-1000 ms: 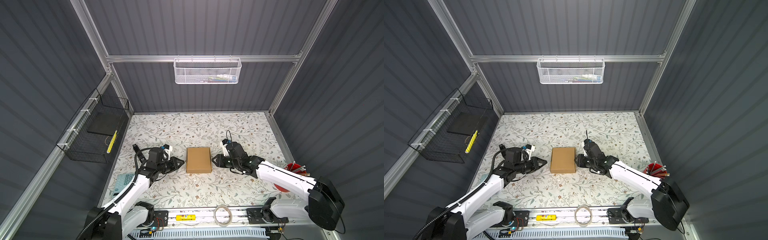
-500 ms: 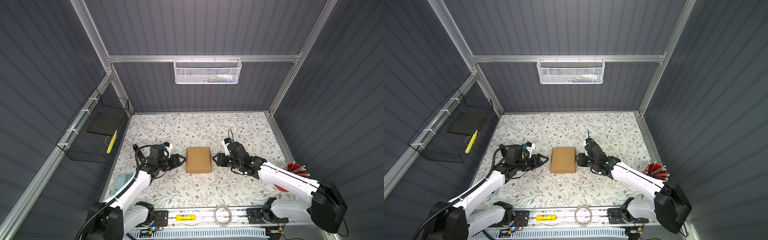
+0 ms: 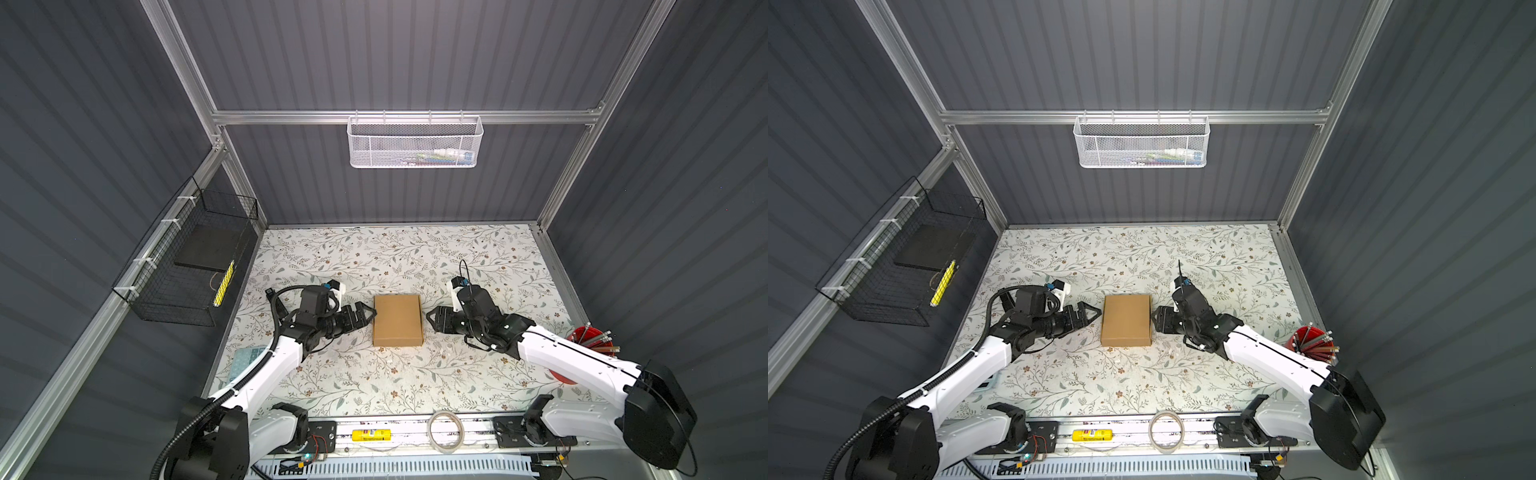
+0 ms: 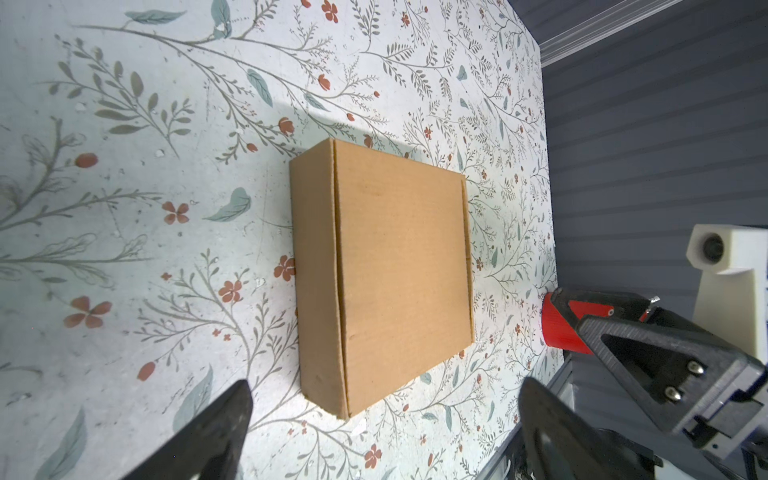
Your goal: Fold the paper box
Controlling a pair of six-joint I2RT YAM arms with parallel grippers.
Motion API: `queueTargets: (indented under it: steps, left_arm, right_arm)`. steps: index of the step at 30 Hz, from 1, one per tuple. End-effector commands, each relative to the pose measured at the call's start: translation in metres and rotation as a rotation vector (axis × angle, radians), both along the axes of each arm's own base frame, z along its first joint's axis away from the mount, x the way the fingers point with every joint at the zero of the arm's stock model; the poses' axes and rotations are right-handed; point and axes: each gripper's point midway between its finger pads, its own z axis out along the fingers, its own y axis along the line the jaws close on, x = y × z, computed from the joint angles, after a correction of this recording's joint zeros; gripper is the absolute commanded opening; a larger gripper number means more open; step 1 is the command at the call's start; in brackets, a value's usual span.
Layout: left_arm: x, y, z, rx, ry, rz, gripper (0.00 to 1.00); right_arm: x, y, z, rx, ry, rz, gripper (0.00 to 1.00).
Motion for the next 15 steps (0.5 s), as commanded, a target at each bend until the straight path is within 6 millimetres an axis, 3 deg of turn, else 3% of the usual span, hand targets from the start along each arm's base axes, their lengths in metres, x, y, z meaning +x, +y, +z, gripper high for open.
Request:
queueTargets:
  steps: [1, 2, 15]
  left_arm:
    - [0.006, 0.001, 0.008, 0.03, -0.031, -0.005, 1.0]
    - [0.006, 0.002, 0.008, 0.034, -0.035, -0.004, 1.0]
    - [0.02, 0.024, 0.008, 0.167, -0.087, 0.084, 1.0]
  right_arm:
    - [0.001, -0.007, -0.001, -0.011, -0.016, -0.017, 0.72]
    - [0.002, -0.008, -0.001, -0.01, -0.02, -0.018, 0.99]
    - [0.008, -0.035, 0.002, -0.056, -0.096, -0.087, 0.99]
